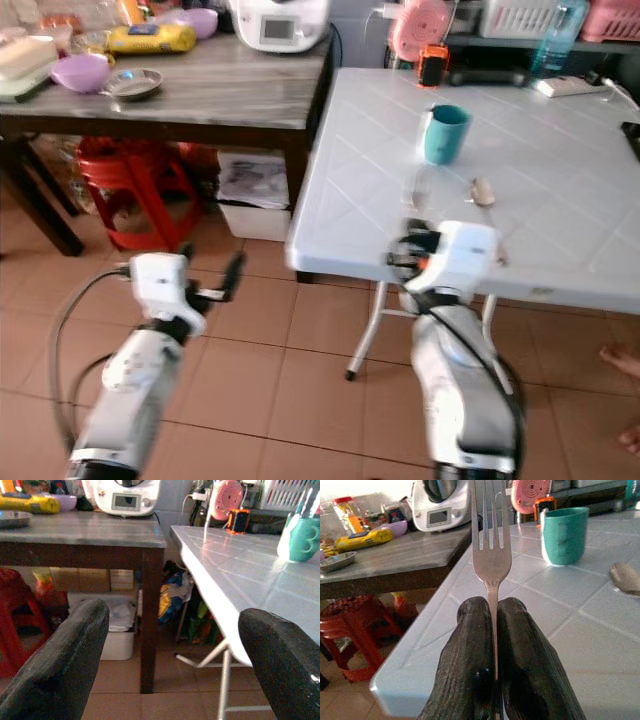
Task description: Setting the table
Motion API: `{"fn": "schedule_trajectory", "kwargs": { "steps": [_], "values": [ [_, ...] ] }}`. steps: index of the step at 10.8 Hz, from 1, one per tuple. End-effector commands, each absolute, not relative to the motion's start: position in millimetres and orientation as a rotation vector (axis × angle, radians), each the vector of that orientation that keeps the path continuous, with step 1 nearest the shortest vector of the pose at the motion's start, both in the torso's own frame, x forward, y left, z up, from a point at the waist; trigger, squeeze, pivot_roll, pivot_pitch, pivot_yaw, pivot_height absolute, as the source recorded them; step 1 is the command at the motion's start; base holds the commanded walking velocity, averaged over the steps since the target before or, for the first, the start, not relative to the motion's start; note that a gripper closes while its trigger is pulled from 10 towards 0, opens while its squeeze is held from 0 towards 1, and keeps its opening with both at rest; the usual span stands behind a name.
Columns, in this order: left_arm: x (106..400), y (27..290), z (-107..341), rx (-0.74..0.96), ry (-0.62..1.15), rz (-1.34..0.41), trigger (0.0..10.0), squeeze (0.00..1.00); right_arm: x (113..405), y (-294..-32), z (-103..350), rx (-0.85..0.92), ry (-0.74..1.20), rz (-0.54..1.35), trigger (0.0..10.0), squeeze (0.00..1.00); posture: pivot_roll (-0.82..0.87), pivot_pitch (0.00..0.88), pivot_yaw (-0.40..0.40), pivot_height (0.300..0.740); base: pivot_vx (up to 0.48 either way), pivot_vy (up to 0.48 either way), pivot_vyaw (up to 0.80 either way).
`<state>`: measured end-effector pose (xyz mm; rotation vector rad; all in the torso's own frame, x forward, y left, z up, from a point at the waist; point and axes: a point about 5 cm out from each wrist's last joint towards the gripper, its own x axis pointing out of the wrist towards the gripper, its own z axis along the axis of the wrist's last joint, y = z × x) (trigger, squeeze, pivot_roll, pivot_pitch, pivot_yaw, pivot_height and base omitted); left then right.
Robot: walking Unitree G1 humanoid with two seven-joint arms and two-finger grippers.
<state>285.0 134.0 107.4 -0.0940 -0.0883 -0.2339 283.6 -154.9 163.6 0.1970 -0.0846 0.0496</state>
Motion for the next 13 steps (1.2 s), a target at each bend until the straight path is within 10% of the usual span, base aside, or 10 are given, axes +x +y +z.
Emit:
{"fn": "schedule_trajectory", "kwargs": {
  "steps": [1,13],
  "values": [
    [284.7,128.4,108.0,-0.094,-0.086,-0.254,10.0,0.0,284.2,-160.6,164.1,0.191,-0.089,0.03,10.0,0.0,-0.11,0.066,0.068,0.74,0.0,0.386,0.0],
    [282.0,124.0,111.6,-0.087,-0.116,-0.277,10.0,0.0,283.7,-159.6,165.6,0.177,-0.103,0.037,10.0,0.0,-0.11,0.066,0.067,0.74,0.0,0.321,0.0]
  ]
}}
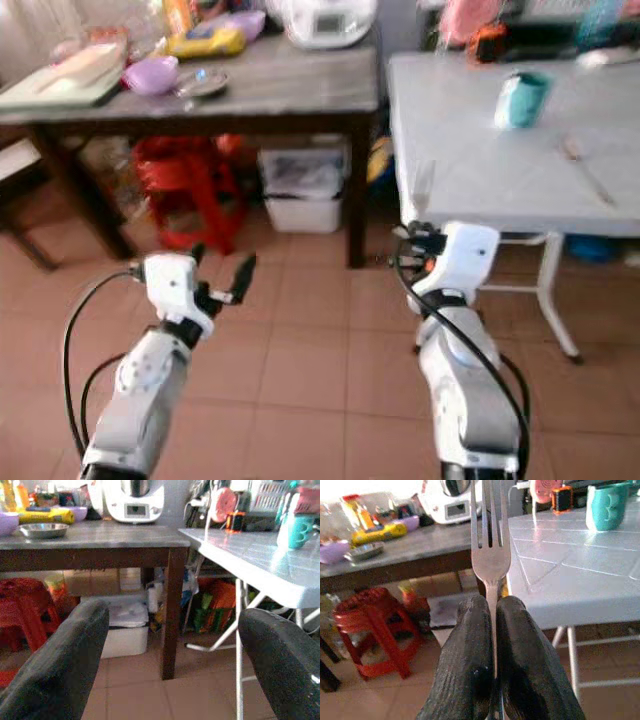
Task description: Setting the table
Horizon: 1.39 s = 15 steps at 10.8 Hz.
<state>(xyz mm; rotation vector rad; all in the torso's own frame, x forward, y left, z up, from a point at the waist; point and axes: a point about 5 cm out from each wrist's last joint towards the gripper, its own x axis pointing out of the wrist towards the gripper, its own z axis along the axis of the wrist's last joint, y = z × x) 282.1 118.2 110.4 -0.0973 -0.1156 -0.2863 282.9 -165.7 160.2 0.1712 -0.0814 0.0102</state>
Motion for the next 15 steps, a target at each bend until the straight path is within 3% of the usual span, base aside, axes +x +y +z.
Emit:
{"fn": "schedule_trajectory", "kwargs": {
  "steps": [1,15],
  "values": [
    [282.5,123.0,113.9,-0.077,-0.136,-0.285,10.0,0.0,284.1,-159.8,166.8,0.172,-0.109,0.037,10.0,0.0,-0.11,0.063,0.068,0.74,0.0,0.0,0.0],
    [284.2,116.4,112.1,-0.082,-0.133,-0.337,10.0,0.0,283.1,-159.4,163.8,0.15,-0.113,0.05,10.0,0.0,-0.12,0.051,0.075,0.74,0.278,0.0,0.04]
  ]
}}
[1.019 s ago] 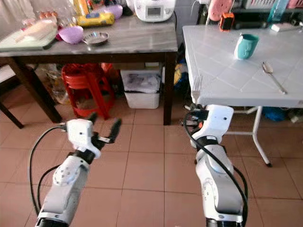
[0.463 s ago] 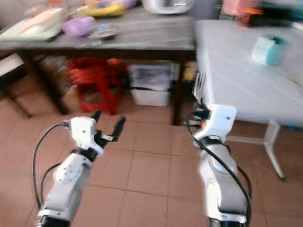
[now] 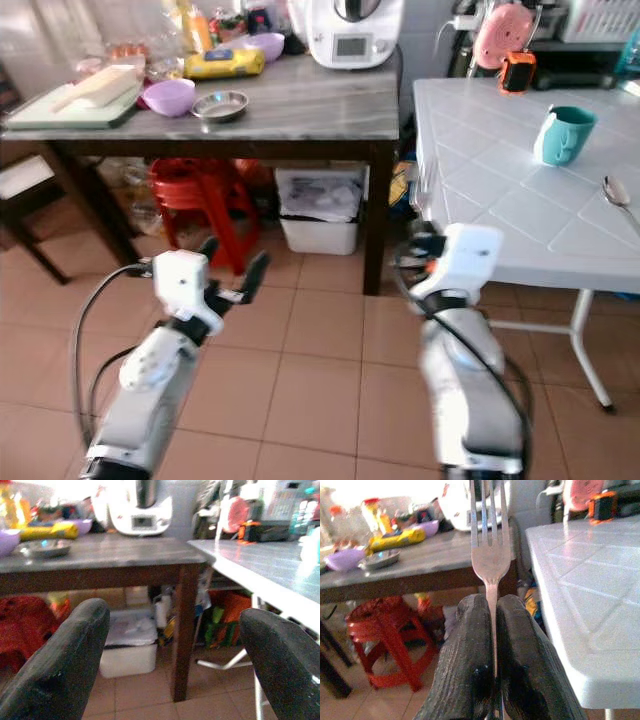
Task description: Setting the table
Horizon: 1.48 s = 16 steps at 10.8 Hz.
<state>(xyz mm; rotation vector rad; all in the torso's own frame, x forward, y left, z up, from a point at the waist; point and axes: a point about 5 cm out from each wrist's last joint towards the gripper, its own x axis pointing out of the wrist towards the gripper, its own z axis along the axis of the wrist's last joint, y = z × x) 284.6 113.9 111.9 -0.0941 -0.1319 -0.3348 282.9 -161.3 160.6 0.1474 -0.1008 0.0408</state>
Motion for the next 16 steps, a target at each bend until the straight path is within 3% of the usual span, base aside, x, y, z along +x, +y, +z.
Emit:
{"fn": "schedule_trajectory", "kwargs": {
  "steps": [1,7,13,16],
  "values": [
    [285.9,115.7,112.5,-0.083,-0.134,-0.334,10.0,0.0,282.8,-159.3,163.3,0.149,-0.112,0.052,10.0,0.0,-0.12,0.051,0.076,0.74,0.304,0.0,0.0],
    [296.6,119.4,114.1,-0.078,-0.145,-0.284,10.0,0.0,283.3,-156.8,162.7,0.15,-0.115,0.073,10.0,0.0,-0.12,0.044,0.074,0.74,0.291,0.0,0.07],
    [303.7,129.2,114.4,-0.055,-0.149,-0.249,10.0,0.0,282.9,-155.3,162.6,0.145,-0.119,0.088,10.0,0.0,-0.12,0.047,0.077,0.74,0.273,0.0,0.63],
    [304.5,127.3,113.9,-0.058,-0.149,-0.256,10.0,0.0,282.8,-155.0,162.0,0.146,-0.117,0.088,10.0,0.0,-0.12,0.048,0.078,0.74,0.271,0.0,0.15]
  ]
}}
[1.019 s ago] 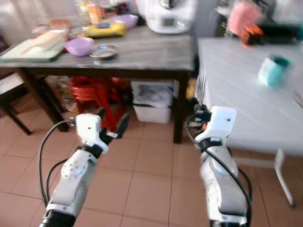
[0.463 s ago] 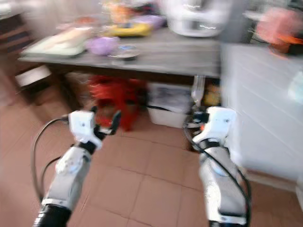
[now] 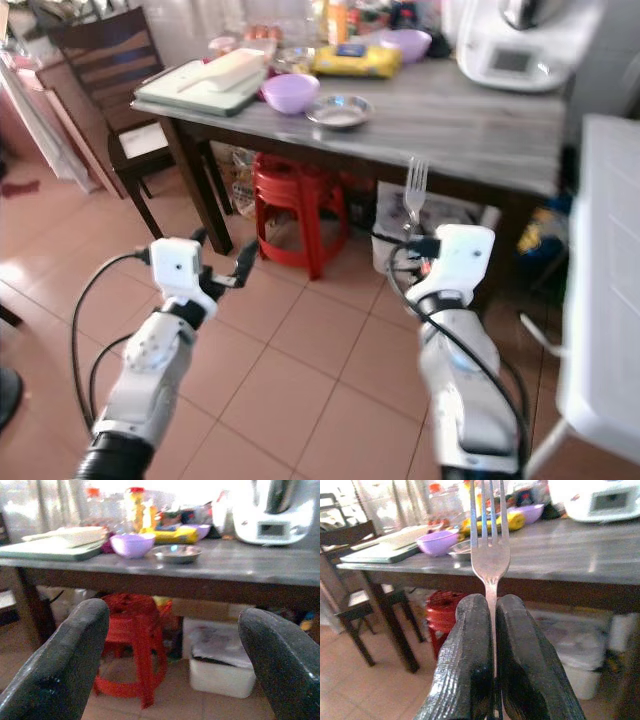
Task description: Setting the table
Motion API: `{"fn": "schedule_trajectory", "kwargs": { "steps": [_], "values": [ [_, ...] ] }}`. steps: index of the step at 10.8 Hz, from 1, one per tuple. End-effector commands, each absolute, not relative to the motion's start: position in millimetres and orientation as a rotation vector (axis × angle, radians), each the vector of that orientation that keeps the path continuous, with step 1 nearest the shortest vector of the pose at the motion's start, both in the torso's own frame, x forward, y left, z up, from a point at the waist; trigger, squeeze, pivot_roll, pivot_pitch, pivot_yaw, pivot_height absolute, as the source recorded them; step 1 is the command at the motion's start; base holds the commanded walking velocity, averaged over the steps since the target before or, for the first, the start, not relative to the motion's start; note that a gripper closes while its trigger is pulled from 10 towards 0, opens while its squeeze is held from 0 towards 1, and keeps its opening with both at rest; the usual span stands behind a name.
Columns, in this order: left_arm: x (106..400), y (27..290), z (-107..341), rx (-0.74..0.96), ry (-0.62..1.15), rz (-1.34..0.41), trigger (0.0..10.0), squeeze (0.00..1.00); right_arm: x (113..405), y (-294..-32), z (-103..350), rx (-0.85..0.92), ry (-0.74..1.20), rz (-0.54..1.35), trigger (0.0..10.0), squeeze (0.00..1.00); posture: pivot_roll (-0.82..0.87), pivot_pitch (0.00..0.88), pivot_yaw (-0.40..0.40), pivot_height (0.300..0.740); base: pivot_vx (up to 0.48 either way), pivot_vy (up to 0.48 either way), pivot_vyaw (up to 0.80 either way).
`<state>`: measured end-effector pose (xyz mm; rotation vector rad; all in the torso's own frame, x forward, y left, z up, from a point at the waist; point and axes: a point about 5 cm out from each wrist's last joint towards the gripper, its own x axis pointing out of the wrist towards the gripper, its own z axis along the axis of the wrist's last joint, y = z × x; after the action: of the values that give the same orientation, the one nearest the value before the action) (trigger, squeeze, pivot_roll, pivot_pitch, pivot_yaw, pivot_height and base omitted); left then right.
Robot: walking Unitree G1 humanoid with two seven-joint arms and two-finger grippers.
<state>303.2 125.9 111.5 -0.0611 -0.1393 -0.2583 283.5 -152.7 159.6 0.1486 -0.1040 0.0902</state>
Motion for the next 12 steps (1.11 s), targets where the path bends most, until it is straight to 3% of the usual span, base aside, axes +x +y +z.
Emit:
{"fn": "schedule_trajectory", "kwargs": {
  "steps": [1,12],
  "values": [
    [305.0,126.7,114.0,-0.057,-0.149,-0.257,10.0,0.0,283.2,-155.2,162.1,0.144,-0.118,0.088,10.0,0.0,-0.12,0.047,0.078,0.74,0.274,0.0,0.0],
    [304.2,120.3,112.4,-0.056,-0.141,-0.276,10.0,0.0,282.9,-157.0,159.2,0.181,-0.096,0.057,10.0,0.0,-0.12,0.052,0.085,0.74,0.27,0.0,0.0]
  ]
}}
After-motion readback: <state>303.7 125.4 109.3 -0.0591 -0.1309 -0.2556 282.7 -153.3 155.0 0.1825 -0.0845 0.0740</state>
